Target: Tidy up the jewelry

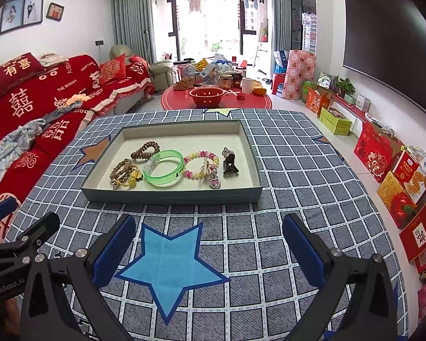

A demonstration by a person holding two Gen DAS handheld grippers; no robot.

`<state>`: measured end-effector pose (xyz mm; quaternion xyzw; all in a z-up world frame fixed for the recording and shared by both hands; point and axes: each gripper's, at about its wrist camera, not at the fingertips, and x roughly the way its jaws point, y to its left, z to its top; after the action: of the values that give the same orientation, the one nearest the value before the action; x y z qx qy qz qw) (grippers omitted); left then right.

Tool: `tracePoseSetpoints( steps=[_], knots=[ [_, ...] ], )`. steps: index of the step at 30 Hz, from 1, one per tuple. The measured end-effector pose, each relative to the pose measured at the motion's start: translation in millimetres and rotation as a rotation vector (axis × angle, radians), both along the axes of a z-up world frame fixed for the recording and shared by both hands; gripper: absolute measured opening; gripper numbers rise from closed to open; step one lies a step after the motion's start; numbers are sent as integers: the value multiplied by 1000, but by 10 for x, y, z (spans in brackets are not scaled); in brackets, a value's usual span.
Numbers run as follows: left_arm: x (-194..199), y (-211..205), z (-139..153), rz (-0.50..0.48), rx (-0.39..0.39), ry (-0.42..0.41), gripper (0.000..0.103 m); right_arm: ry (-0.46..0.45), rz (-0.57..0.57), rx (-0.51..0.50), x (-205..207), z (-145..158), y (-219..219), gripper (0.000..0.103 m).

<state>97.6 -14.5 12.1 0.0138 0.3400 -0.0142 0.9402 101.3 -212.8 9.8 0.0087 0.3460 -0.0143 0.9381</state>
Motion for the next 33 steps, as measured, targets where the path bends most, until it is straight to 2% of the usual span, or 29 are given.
tracePoseSetpoints(
  steps=[33],
  knots=[
    [1, -1, 1, -1, 3, 0, 103, -1, 2, 1, -8, -8, 17, 103]
  ],
)
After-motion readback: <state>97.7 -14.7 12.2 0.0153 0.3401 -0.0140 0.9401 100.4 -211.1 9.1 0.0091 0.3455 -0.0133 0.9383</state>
